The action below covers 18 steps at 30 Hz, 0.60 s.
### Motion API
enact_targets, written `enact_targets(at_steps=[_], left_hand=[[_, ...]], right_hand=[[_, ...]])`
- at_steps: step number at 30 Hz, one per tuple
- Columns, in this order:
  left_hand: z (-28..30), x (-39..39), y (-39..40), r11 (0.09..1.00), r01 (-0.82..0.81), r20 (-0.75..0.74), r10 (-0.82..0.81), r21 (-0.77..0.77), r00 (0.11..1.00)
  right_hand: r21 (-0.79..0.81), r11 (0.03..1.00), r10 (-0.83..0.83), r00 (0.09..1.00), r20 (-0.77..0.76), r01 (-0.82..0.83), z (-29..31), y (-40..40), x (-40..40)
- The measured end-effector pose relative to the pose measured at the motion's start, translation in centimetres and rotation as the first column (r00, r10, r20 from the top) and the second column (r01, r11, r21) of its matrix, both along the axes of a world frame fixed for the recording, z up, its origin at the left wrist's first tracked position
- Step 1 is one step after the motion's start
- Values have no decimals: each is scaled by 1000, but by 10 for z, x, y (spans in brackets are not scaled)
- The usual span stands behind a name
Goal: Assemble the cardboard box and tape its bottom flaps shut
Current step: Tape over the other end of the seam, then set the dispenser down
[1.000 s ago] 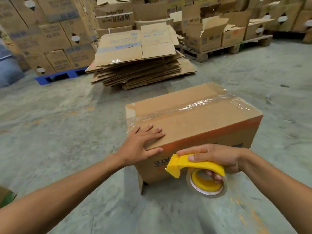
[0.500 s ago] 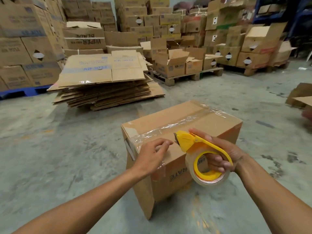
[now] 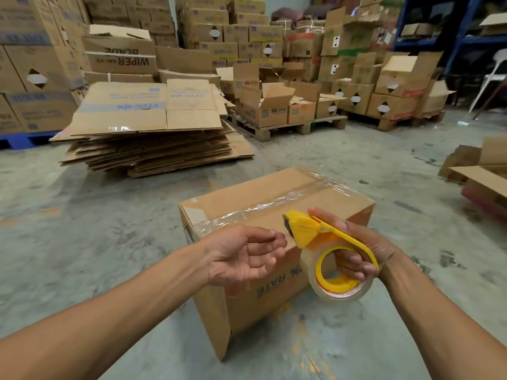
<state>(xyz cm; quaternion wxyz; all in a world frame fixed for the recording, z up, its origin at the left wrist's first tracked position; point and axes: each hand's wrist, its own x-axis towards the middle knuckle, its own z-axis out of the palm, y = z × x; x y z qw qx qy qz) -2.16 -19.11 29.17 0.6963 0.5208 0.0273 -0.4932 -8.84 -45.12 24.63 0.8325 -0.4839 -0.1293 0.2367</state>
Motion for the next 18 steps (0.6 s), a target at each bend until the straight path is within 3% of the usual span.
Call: enact_targets(at_steps=[5, 9, 13, 18], left_hand=[[-1, -3, -3, 999, 30, -42, -31, -27, 999], [-6, 2, -6, 999, 33, -11, -33, 17, 999], [-14, 20, -1, 976, 89, 202, -130, 198, 971], [-13, 68, 33, 934, 73, 412, -223, 349, 884]], right_hand=[[26, 998, 53, 999, 1, -53, 0, -3, -1], [-88, 996, -12, 999, -30, 10, 9, 0, -5], [-363, 930, -84, 996, -40, 64, 25, 12, -11], [-451, 889, -143, 984, -110, 79, 33, 16, -26]])
